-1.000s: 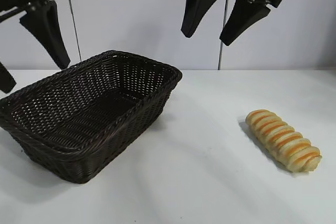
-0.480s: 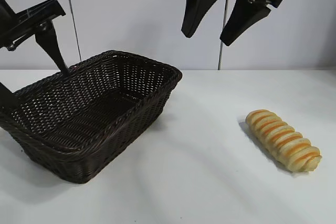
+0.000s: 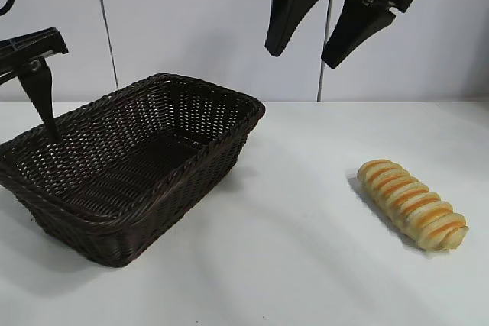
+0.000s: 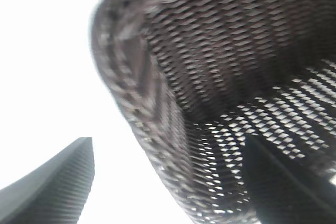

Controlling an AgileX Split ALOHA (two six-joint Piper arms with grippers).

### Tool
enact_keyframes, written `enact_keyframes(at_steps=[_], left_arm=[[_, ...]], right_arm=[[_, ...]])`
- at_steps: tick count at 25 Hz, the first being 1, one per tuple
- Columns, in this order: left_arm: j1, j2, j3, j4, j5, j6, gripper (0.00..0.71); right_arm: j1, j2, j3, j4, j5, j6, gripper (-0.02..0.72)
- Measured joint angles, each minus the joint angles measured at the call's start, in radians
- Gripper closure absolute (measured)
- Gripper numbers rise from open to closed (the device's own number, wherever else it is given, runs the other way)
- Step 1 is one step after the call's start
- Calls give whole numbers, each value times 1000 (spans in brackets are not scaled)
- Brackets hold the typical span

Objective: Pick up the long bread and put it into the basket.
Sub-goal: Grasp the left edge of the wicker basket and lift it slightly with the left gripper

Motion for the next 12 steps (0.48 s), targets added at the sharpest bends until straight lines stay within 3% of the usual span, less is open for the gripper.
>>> enact_keyframes(at_steps=[12], left_arm=[[0,0,22,-56,-104,-8,148]], right_arm=[[0,0,0,0,0,0,167]])
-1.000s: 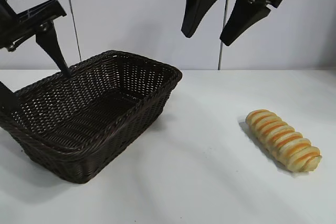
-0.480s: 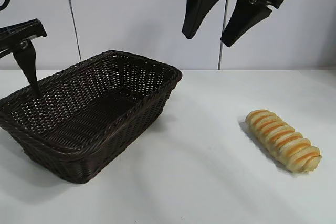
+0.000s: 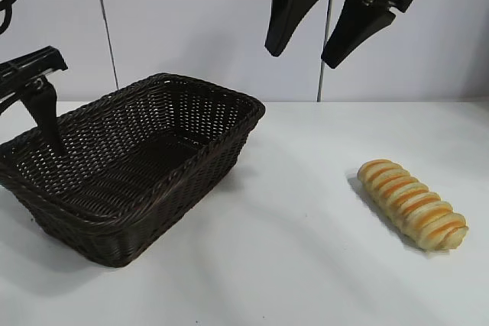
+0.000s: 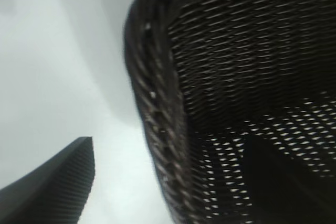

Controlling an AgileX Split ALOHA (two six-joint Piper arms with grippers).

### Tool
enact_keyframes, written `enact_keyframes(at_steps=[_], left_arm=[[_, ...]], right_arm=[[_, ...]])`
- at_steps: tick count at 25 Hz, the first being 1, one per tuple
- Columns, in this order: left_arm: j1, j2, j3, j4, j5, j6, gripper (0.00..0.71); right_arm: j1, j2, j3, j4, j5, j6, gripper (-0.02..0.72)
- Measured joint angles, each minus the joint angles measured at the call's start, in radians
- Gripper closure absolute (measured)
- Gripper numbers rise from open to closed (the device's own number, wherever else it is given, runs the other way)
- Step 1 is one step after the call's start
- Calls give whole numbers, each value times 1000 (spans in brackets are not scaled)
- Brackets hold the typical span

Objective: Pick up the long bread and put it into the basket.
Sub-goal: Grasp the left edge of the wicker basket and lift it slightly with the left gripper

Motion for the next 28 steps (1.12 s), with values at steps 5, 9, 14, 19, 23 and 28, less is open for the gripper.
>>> enact_keyframes(at_steps=[5,9,14,19,23,28], left_arm=[[0,0,65,-27,-88,-5,148],[0,0,87,-35,-166,-8,148],[0,1,87,-36,-198,-8,148],[0,54,87,-37,-198,-8,148],[0,109,87,-40,-229,-4,148],[0,134,87,-40,-244,-2,150]], right_arm=[[0,0,0,0,0,0,167],[0,0,0,0,-2,0,167],[0,0,0,0,-9,0,167],[0,0,0,0,-16,0,167],[0,0,0,0,-16,0,167],[0,0,0,0,-18,0,167]])
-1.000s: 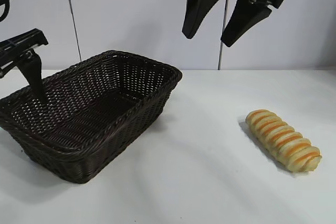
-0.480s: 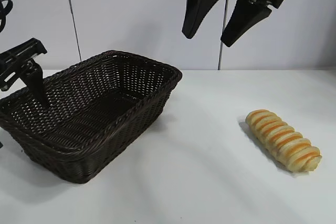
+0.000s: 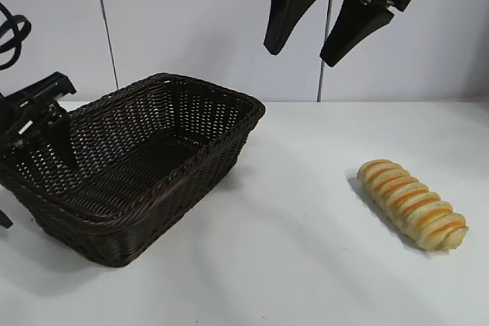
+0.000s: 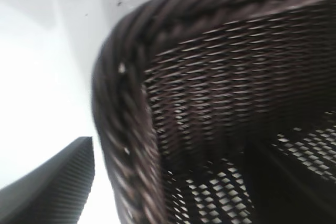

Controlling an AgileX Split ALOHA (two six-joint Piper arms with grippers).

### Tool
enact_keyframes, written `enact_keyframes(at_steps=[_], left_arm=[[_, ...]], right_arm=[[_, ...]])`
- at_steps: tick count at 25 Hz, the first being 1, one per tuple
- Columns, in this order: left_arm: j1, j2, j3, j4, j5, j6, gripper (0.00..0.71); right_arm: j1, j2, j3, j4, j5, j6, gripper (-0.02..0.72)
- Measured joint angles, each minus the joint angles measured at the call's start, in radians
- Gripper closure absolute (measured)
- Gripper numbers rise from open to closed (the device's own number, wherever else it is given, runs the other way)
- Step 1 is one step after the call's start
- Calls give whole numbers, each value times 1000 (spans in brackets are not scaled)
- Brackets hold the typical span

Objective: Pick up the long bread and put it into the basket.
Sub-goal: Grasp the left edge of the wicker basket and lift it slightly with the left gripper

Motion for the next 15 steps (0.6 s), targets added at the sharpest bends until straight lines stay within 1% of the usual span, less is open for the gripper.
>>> enact_keyframes(at_steps=[1,2,5,7,11,13,15], left_arm=[[0,0,0,0,-2,1,160],[0,0,0,0,-2,1,186],[0,0,0,0,-2,1,315],[0,0,0,0,-2,1,421],[0,5,0,-1,-1,1,572],[0,5,0,-7,-11,-6,606],[0,5,-3,-8,2,-2,608]], right_arm=[[0,0,0,0,0,0,167],[0,0,0,0,0,0,167],[0,0,0,0,0,0,167],[0,0,0,0,0,0,167],[0,0,0,0,0,0,167],[0,0,0,0,0,0,167],[0,0,0,0,0,0,167]])
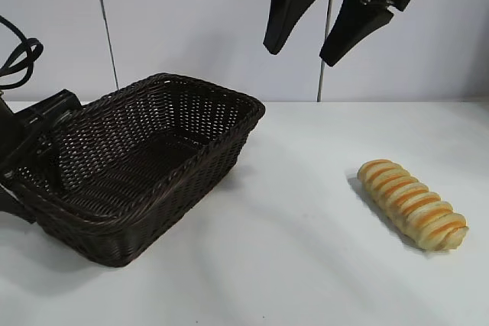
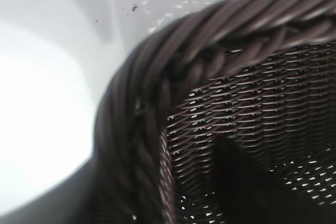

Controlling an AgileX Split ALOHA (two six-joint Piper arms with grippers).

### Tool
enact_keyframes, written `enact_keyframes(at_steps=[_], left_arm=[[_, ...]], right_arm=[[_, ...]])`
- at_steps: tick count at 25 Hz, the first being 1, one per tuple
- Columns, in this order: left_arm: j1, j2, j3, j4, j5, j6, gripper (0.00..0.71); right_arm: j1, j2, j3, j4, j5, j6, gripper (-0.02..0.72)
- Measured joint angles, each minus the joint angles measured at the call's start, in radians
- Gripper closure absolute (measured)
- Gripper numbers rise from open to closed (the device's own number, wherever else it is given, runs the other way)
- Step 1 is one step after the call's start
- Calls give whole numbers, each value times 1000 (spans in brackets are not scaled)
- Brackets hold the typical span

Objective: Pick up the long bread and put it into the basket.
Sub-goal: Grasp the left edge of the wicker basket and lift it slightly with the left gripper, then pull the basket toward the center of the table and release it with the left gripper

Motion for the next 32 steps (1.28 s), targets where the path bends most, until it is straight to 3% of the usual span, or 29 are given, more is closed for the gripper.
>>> enact_keyframes(at_steps=[11,15,20,27,32], left_arm=[[5,1,-217,21,275,150,609],[54,1,-275,-30,297,246,609],[119,6,-279,-176,342,520,609],[125,16,-287,-180,370,677,609],[125,114,-392,-155,466,788,609]], right_arm=[[0,0,0,0,0,0,167],[0,0,0,0,2,0,167],[0,0,0,0,2,0,167],[0,0,0,0,2,0,167],[0,0,0,0,2,0,167]])
